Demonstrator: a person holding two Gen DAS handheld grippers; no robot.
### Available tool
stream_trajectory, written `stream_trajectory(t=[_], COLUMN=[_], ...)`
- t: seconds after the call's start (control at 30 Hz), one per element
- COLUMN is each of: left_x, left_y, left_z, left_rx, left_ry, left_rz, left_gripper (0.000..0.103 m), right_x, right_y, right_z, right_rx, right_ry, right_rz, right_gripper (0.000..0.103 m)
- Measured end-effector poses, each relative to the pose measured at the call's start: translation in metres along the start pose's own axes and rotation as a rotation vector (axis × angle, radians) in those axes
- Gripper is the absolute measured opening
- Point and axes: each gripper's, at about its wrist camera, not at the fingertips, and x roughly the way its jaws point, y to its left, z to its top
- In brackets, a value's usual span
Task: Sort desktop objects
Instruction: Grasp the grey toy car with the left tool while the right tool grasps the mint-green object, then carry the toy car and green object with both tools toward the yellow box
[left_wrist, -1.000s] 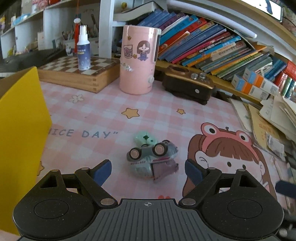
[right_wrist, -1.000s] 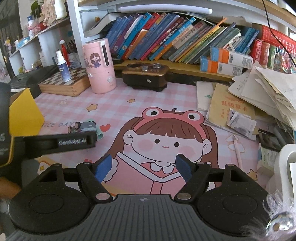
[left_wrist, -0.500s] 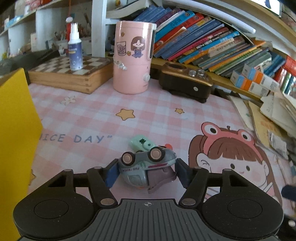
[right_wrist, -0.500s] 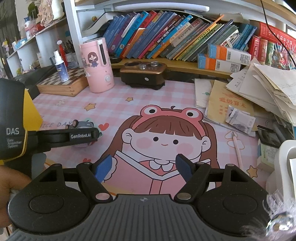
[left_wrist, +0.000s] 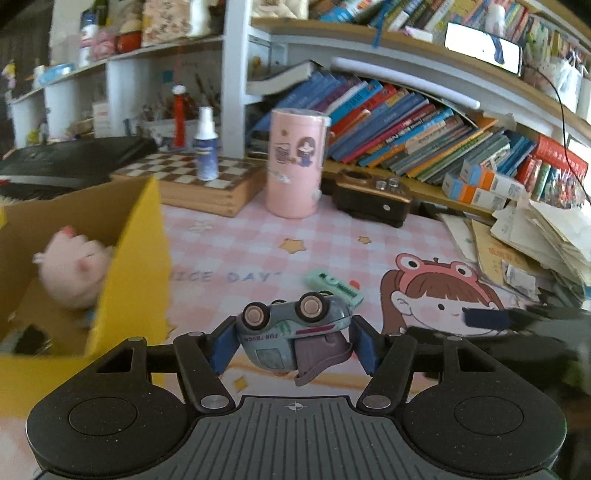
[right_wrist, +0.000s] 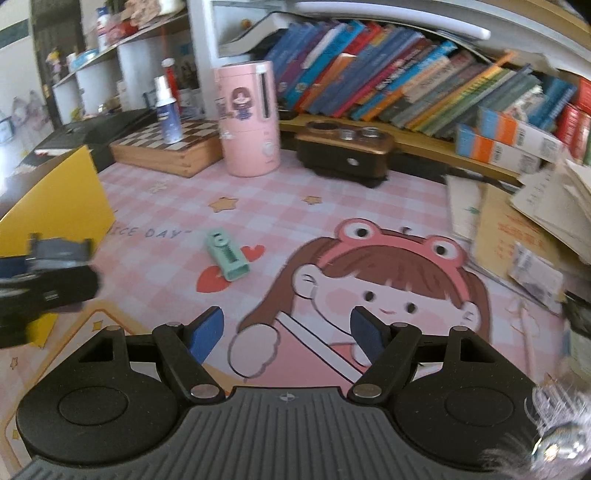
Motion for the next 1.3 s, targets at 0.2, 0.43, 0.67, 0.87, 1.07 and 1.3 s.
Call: stream_trajectory(t=[0.2, 0.43, 0.67, 0.87, 1.07, 1.3], left_x=[-0.032, -0.055, -0.066, -0.073, -0.082, -0.095], left_y=[0.01, 0.012, 0.012, 0.014, 0.016, 0.023], left_z=[-0.004, -0.003, -0.005, -0.008, -0.011, -0.017], left_rx=[-0.039, -0.055, -0.065, -0.083, -0.095, -0.121], left_ry=[-0.035, -0.082, -0.107, -0.118, -0.137, -0.172], left_rz=[0.015, 0.019, 0.012, 0.017, 0.011, -0.014], left_gripper=[0.064, 0.064, 0.064, 0.064, 0.064, 0.064], right_x=[0.026, 0.066, 0.092, 0.095, 0.088, 0.048], right_y=[0.012, 0.024, 0.026, 0.03, 0.031, 0.038], right_z=[0.006, 0.024, 0.031, 0.032, 0.035, 0.032], right_rx=[-0.087, -0.148, -0.153, -0.187, -0.193, -0.134], right_ry=[-0.046, -0.061, -0.026, -0.039, -0.016, -0.028], right_rz=[0.079, 0.162, 0.154, 0.147, 0.159, 0.171], right_gripper=[0.072, 0.068, 0.055, 0.031, 0.023, 0.023])
